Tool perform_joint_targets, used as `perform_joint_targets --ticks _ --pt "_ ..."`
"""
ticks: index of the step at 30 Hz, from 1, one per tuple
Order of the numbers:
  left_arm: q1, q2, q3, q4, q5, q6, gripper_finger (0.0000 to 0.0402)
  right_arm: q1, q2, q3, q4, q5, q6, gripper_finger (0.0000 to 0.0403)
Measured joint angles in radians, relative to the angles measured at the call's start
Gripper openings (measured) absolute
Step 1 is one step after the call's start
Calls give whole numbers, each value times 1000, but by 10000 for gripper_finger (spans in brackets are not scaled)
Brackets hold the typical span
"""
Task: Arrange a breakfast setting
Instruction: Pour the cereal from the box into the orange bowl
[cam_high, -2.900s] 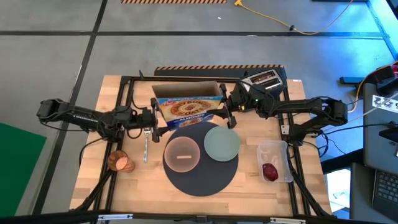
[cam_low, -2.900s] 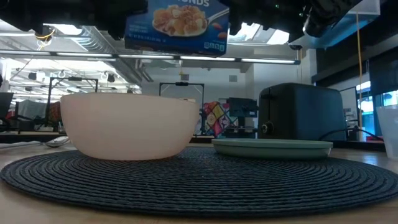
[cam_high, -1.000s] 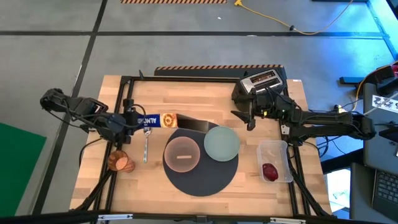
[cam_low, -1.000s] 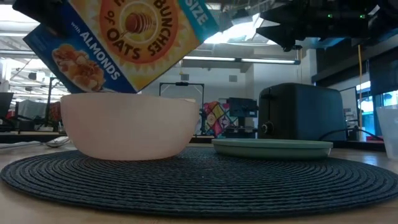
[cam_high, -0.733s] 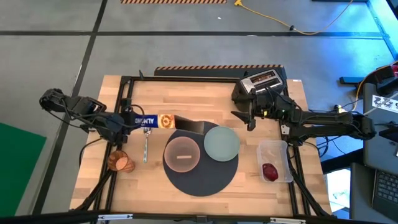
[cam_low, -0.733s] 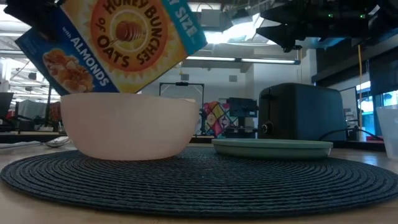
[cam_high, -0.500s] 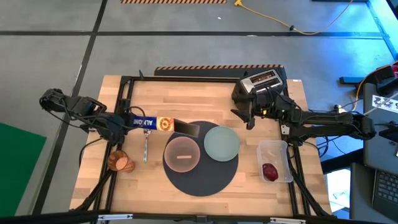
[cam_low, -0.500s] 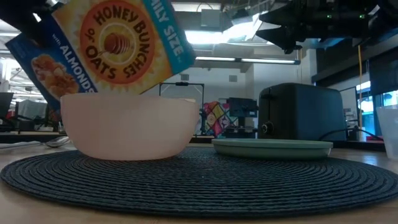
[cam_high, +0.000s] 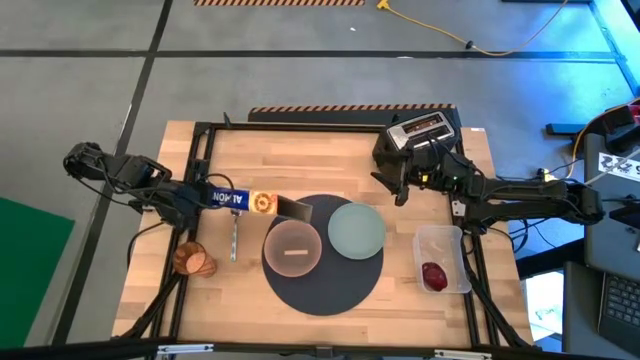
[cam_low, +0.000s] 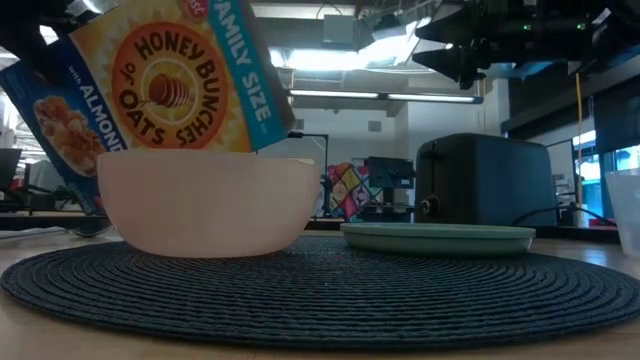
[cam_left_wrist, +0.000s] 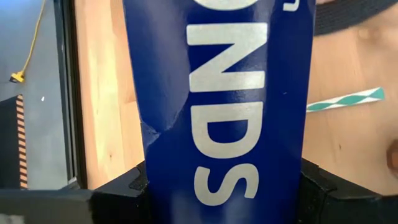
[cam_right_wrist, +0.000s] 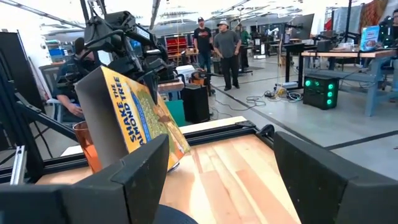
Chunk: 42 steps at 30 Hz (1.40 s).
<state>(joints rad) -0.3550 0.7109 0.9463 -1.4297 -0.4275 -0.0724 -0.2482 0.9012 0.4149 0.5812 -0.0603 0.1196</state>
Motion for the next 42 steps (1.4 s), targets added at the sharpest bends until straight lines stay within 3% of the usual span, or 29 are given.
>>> perform_joint_targets --ticks 7,23,42 --pt "0 2 14 -23 0 56 215 0 0 0 -1 32 7 278" --pt "0 70 215 -118 -31 275 215 0 0 0 -1 62 6 278" --pt "1 217 221 -141 -92 427 215 0 55 1 1 127 -15 278"
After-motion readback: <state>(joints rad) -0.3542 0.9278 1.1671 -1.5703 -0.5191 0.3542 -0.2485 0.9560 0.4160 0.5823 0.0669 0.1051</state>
